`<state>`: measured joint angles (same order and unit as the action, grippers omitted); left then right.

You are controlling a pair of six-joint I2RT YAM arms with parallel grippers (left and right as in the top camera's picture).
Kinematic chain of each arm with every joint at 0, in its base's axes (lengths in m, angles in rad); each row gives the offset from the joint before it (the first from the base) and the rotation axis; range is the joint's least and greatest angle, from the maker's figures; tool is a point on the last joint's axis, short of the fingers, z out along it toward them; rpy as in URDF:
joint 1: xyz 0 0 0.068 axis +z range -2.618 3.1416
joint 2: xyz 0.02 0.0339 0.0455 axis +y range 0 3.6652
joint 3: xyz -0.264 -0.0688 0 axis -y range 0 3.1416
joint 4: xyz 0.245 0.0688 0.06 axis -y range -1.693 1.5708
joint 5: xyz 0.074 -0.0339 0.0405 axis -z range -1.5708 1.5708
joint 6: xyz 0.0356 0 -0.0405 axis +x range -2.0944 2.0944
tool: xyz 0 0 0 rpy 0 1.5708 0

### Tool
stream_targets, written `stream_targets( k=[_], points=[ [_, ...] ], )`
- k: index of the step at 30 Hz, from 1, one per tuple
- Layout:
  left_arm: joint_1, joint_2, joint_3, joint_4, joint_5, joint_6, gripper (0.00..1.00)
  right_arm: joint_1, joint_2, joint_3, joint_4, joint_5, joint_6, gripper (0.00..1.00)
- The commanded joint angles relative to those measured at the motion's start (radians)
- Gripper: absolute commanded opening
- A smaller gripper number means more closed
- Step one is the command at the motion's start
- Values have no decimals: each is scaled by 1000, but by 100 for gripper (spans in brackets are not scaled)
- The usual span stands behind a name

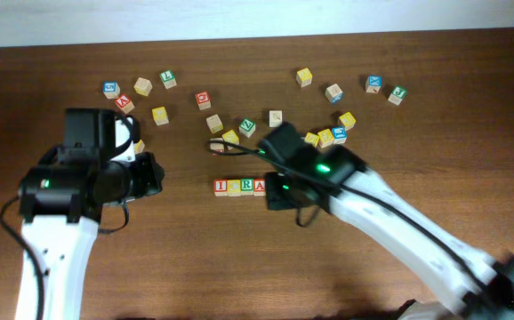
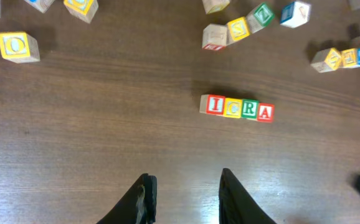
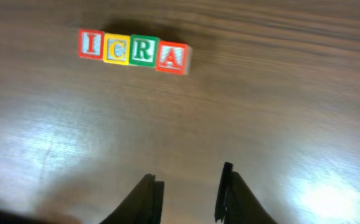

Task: Spell out ICRA

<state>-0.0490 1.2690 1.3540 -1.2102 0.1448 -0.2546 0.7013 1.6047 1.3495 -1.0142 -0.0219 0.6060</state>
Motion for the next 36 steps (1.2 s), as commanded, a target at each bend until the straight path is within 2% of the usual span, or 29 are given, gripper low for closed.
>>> stream_targets(
  k=[1, 8, 10, 16, 36],
  points=[
    [6, 56, 4, 2, -50, -42, 23, 5, 170, -9, 60, -35, 52, 12],
    [6, 110, 4, 6, -83, -44, 23, 6, 379, -11, 134, -121, 58, 12],
    [6, 110, 4, 5, -83, -44, 23, 6, 410, -11, 148, -122, 58, 4],
    [6, 110, 4, 5, -83, -44, 23, 6, 422, -11, 225, -113, 58, 4],
    [6, 110, 4, 5, -82, -44, 25, 5, 429, -11, 271, -71, 58, 4]
  ],
)
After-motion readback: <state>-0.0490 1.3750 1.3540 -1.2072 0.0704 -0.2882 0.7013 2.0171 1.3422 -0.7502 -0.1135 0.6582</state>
